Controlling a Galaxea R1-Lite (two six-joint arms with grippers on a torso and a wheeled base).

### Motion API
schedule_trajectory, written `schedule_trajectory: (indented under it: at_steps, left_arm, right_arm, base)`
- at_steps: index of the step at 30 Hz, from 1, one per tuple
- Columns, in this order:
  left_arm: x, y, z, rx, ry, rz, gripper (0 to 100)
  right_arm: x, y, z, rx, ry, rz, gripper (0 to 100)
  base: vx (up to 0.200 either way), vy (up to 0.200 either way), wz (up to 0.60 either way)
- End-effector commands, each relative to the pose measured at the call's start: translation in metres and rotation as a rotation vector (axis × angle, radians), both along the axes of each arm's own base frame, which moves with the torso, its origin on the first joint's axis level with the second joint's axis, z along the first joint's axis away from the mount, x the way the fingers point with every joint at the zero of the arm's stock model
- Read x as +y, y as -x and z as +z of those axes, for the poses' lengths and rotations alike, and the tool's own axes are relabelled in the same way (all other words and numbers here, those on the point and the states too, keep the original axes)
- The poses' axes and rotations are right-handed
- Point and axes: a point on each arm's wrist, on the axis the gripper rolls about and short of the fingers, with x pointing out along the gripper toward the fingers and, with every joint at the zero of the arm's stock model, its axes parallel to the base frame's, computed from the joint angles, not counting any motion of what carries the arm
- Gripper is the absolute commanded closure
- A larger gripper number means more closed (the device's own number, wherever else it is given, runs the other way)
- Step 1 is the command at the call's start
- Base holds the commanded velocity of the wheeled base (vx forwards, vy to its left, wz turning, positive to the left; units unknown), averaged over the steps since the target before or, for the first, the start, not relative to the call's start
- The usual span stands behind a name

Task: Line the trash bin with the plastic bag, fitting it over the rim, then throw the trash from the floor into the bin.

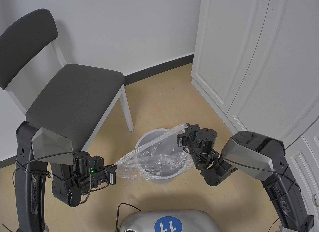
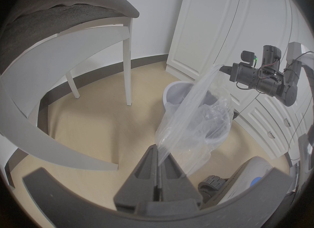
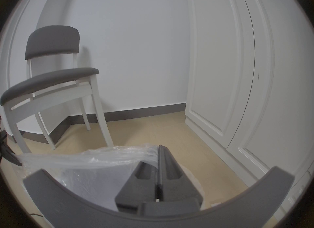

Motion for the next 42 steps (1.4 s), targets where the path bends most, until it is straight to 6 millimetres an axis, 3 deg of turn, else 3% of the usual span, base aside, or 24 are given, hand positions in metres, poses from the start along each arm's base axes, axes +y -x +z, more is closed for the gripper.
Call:
schedule_trajectory:
  at_steps: [1,10,18,26,27,35,36,42]
  left_arm:
    - [-0.001,0.000,-0.001,0.001,0.001,-0.003,100]
    - [-0.005,0.004,0.002,0.007,0.013,-0.009,100]
    - [-0.021,0.007,0.008,0.011,0.065,-0.036,100]
    - [-0.021,0.009,0.014,0.002,0.078,-0.035,100]
    - [-0.021,0.009,0.014,0.004,0.077,-0.035,100]
    - [-0.024,0.020,0.021,0.014,0.074,-0.053,100]
    - [-0.024,0.022,0.022,0.016,0.073,-0.056,0]
    - [-0.028,0.025,0.029,0.001,0.079,-0.075,0]
  right_arm:
    - [-0.002,-0.004,-0.007,0.000,0.001,-0.005,100]
    - [0.008,-0.016,-0.010,-0.050,-0.066,0.006,100]
    - [0.009,-0.045,-0.019,-0.136,-0.120,-0.029,100]
    - [0.018,-0.063,-0.031,-0.205,-0.170,-0.035,100]
    - [0.019,-0.063,-0.032,-0.198,-0.170,-0.046,0]
    - [0.015,-0.058,-0.016,-0.192,-0.189,-0.069,0]
    - [0.013,-0.055,-0.013,-0.182,-0.186,-0.068,0]
    - [0.003,-0.023,-0.009,-0.085,-0.122,0.031,0]
  base:
    - [0.000,0.000,0.00]
    - [0.000,0.000,0.00]
    - [0.000,0.000,0.00]
    - [0.000,0.000,0.00]
    - [0.000,0.000,0.00]
    - [0.000,0.000,0.00]
    - [0.000,0.000,0.00]
    - [0.000,0.000,0.00]
